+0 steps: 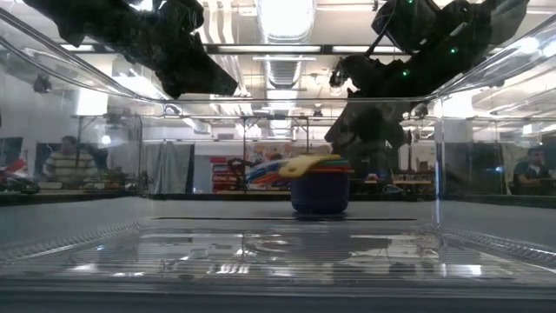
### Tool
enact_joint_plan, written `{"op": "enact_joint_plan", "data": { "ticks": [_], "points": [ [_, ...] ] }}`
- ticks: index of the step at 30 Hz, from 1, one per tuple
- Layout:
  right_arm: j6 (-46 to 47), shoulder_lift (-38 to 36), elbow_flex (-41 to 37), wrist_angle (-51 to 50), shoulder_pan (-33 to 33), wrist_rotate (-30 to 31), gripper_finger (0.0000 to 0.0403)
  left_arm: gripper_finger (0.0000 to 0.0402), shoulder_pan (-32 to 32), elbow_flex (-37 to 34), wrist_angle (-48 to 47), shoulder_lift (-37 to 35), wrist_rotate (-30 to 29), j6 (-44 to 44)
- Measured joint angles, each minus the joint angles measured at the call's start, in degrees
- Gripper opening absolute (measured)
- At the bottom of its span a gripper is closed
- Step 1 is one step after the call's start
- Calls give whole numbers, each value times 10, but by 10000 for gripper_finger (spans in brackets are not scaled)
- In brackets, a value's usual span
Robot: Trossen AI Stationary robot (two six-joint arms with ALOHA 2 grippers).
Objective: Nest measuring cups in basket
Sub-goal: Stack the yellow measuring cup on top of the blue measuring cup
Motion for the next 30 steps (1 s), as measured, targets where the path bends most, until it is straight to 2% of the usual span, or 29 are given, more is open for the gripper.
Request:
{"op": "enact_joint_plan", "data": {
  "ticks": [5, 10, 17, 23, 30],
  "points": [
    [-49, 0, 0, -2, 0, 0, 147, 107, 0, 0, 2, 0, 0, -2],
    [-240, -10, 2, -7, 19, -3, 183, 107, 0, 0, 2, 0, 0, -14],
    [-459, -8, 13, -6, 91, -17, 184, 107, 0, 0, 2, 0, 0, -15],
    [-539, 27, 30, -6, 130, 30, 188, 107, 0, 0, 4, 0, 0, -14],
    [-567, 92, 65, -8, 132, 32, 201, 107, 0, 0, 3, 0, 0, -15]
  ]
}}
